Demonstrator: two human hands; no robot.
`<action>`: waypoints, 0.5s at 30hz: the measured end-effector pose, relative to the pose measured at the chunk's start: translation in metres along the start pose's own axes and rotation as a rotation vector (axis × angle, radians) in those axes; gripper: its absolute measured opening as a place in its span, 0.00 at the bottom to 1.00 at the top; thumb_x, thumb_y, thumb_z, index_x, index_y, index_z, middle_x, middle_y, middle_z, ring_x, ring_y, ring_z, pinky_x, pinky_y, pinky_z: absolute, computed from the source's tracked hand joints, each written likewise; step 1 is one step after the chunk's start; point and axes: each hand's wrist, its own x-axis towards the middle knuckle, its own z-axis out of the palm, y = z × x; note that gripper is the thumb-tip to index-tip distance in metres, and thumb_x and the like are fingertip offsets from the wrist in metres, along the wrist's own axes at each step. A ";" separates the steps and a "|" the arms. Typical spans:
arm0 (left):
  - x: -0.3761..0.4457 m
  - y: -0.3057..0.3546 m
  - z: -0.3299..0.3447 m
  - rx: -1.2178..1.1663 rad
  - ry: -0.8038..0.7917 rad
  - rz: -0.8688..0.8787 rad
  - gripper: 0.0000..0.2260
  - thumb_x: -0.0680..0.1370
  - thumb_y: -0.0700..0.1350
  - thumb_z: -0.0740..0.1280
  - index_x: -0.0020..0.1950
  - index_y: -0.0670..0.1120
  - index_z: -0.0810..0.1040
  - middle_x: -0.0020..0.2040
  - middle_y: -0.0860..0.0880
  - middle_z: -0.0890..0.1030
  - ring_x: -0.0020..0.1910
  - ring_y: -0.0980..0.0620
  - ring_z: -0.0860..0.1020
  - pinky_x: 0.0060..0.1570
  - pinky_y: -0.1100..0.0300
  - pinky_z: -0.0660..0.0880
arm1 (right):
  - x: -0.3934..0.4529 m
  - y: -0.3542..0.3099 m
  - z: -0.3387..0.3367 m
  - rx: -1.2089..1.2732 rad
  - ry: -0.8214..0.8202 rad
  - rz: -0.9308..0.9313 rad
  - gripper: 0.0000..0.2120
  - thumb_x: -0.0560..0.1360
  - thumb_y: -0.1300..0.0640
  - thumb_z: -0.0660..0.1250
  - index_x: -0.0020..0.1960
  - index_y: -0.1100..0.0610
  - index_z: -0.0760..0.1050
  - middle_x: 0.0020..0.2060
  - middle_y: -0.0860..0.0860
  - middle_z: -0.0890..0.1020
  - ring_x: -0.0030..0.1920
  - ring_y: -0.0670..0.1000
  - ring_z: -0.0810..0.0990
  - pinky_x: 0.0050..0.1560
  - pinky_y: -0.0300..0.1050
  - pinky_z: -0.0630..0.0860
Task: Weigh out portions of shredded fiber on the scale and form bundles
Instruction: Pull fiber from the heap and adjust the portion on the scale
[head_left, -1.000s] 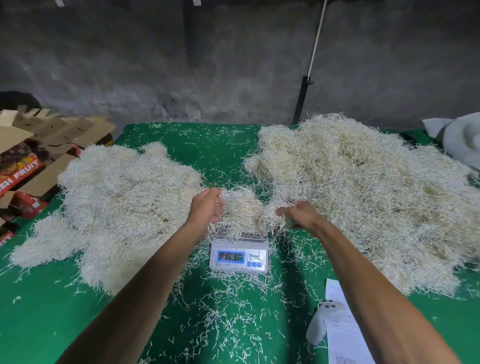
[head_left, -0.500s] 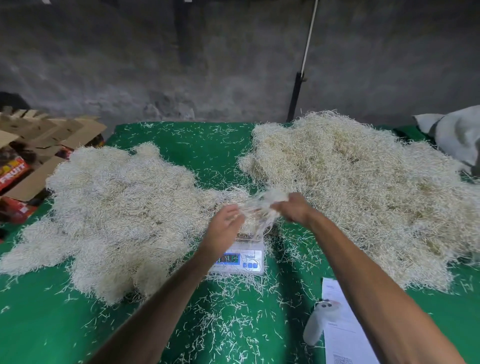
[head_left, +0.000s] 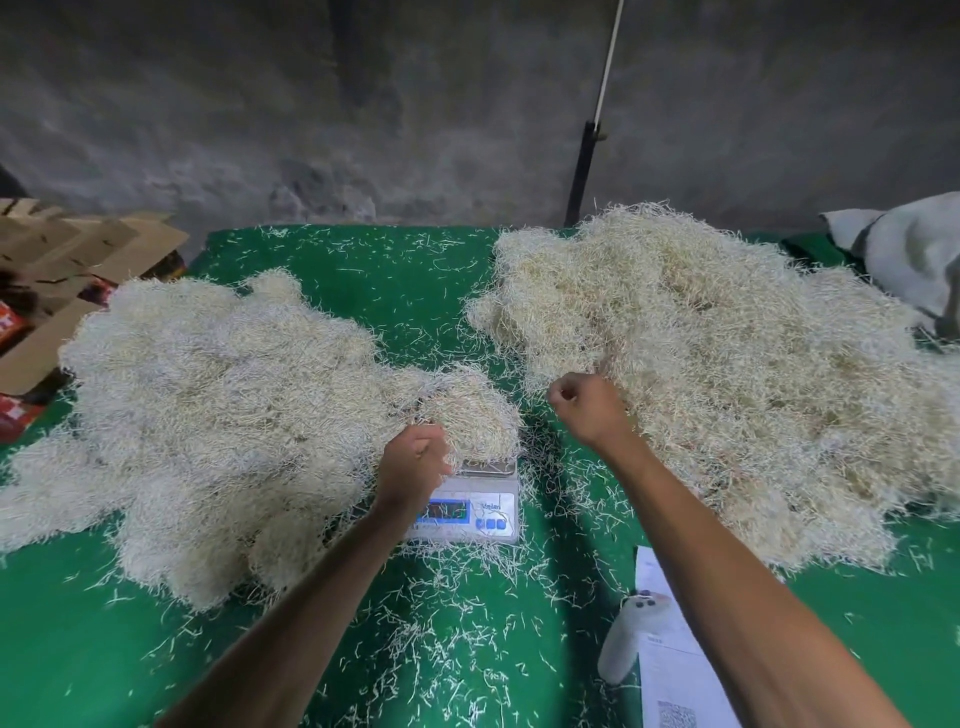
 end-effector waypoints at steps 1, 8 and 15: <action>0.004 0.002 -0.001 0.034 0.039 0.024 0.04 0.81 0.42 0.66 0.47 0.47 0.79 0.41 0.45 0.83 0.30 0.56 0.79 0.30 0.56 0.75 | 0.002 -0.005 0.007 0.012 -0.029 -0.028 0.08 0.83 0.56 0.65 0.55 0.59 0.81 0.49 0.54 0.85 0.46 0.53 0.84 0.55 0.52 0.82; 0.060 0.028 -0.009 0.205 0.235 0.138 0.07 0.78 0.38 0.69 0.55 0.42 0.81 0.51 0.46 0.83 0.45 0.51 0.80 0.42 0.65 0.76 | 0.038 -0.051 0.064 0.089 -0.063 -0.110 0.19 0.80 0.55 0.70 0.70 0.56 0.75 0.67 0.55 0.79 0.62 0.55 0.81 0.66 0.49 0.75; 0.107 0.042 -0.012 0.396 -0.169 0.191 0.24 0.80 0.37 0.68 0.75 0.44 0.71 0.67 0.42 0.78 0.40 0.45 0.78 0.47 0.39 0.82 | 0.064 -0.061 0.104 0.182 -0.092 0.040 0.26 0.81 0.53 0.69 0.76 0.56 0.67 0.54 0.57 0.83 0.50 0.55 0.84 0.47 0.43 0.80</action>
